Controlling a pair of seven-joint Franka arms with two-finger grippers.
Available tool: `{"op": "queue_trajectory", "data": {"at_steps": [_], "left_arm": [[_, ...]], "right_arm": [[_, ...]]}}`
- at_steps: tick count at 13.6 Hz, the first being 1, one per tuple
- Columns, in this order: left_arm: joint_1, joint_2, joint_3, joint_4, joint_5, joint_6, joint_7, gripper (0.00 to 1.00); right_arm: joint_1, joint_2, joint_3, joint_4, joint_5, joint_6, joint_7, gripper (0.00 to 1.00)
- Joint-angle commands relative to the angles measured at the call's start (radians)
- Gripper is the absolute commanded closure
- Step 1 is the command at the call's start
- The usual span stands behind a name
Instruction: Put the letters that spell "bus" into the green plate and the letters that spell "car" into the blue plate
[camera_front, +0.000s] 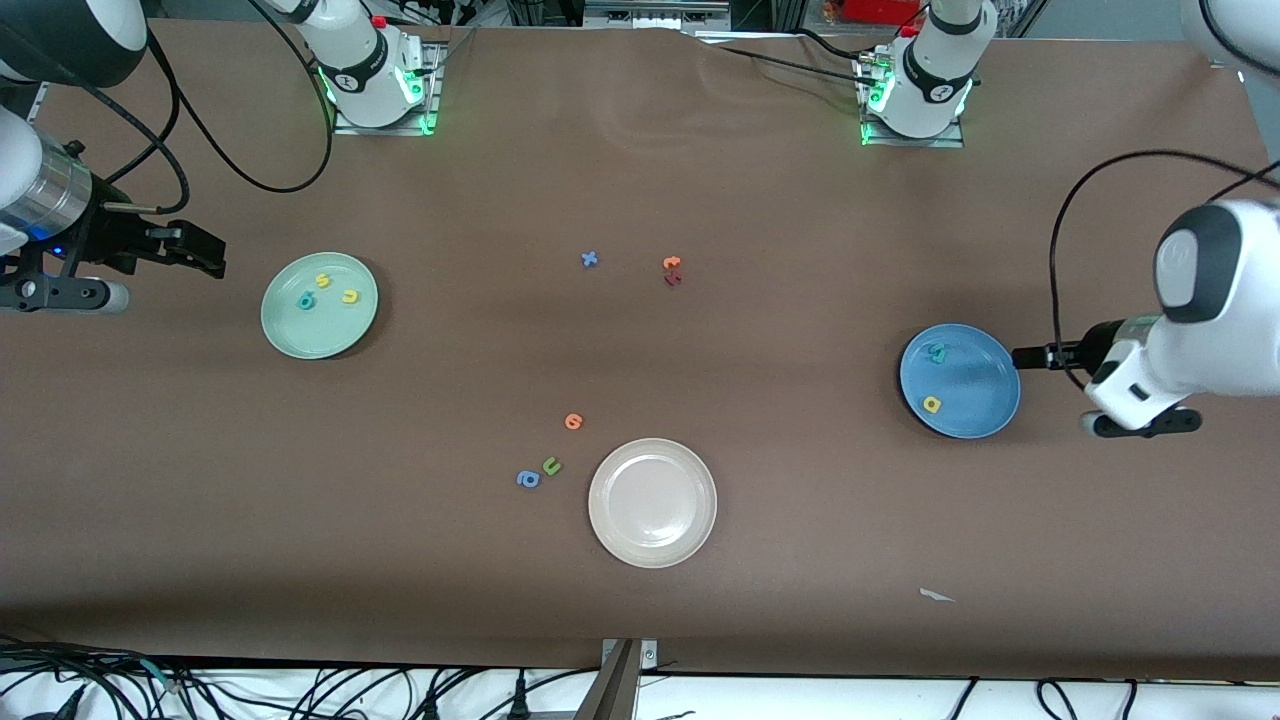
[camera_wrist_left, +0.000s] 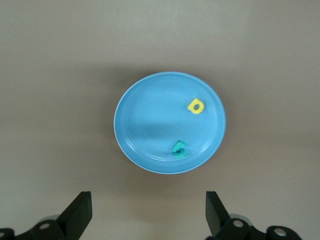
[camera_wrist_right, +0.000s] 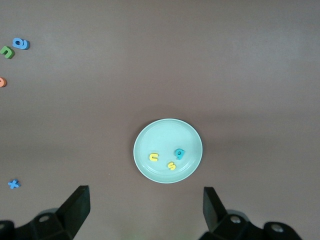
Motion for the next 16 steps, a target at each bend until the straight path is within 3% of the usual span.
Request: {"op": "queue_trajectory", "data": {"at_steps": [1, 8, 10, 16], "left_arm": [[-0.031, -0.140, 0.032, -0.031, -0.028, -0.012, 0.035, 0.00], [-0.050, -0.317, 0.025, -0.040, -0.019, -0.018, 0.035, 0.00], [-0.051, -0.273, 0.007, -0.024, -0.021, -0.022, 0.029, 0.00], [-0.048, -0.273, -0.013, -0.027, -0.013, -0.038, 0.024, 0.00]], "right_arm": [[-0.012, -0.005, 0.042, 0.001, -0.012, -0.013, -0.012, 0.00], [-0.012, -0.007, 0.045, 0.004, -0.002, -0.071, 0.001, 0.00], [-0.012, -0.028, 0.042, 0.003, 0.008, -0.077, -0.013, 0.00], [-0.013, -0.066, 0.031, 0.003, 0.011, -0.053, 0.001, 0.00]]}}
